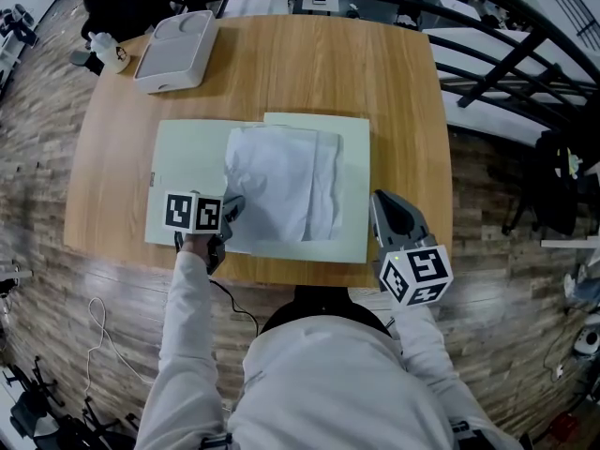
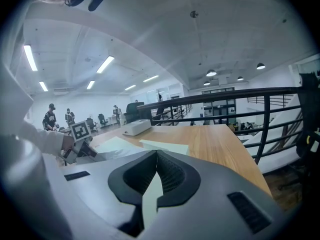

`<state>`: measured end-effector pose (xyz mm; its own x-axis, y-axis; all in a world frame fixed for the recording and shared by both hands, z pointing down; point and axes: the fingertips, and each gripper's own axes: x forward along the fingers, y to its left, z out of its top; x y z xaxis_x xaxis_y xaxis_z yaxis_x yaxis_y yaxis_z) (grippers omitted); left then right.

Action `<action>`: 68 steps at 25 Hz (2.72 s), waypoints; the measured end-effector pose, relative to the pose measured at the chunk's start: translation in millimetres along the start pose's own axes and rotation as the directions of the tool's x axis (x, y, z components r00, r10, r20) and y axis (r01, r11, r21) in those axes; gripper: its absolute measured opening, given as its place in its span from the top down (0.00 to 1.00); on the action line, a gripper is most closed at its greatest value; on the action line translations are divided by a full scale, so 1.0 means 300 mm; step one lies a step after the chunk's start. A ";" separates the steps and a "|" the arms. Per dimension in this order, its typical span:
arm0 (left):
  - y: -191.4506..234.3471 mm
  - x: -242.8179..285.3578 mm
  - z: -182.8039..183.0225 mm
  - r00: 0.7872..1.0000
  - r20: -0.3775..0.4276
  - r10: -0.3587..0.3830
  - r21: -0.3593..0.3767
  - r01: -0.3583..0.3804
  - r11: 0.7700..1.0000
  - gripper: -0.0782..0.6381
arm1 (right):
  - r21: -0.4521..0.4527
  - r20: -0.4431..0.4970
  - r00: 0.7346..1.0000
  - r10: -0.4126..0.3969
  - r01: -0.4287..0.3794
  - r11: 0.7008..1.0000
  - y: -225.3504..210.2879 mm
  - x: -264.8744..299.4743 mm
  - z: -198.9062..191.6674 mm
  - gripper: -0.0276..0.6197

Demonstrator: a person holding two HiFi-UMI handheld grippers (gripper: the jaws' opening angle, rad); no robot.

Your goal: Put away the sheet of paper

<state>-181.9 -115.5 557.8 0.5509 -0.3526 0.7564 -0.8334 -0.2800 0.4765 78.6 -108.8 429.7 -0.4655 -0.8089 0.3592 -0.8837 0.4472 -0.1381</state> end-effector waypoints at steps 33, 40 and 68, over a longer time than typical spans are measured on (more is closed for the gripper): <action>-0.261 0.163 0.022 0.998 0.047 -0.047 -0.037 0.048 0.998 0.87 | -0.006 0.019 0.999 0.035 -0.035 0.999 -0.085 -0.082 0.012 0.91; -0.287 0.144 0.027 0.997 0.067 -0.028 0.042 0.025 0.999 0.81 | -0.012 0.022 0.998 0.060 -0.060 0.998 -0.079 -0.083 0.016 0.92; -0.341 -0.193 0.254 0.834 0.517 0.192 0.219 -0.346 0.912 0.75 | -0.057 0.071 0.990 0.123 -0.119 0.991 -0.017 -0.060 0.078 0.92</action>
<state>-125.2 -134.4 431.2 0.3226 -0.8095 0.4906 -0.9411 -0.3296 0.0750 90.2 -105.5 402.3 -0.5732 -0.7725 0.2734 -0.8175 0.5617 -0.1269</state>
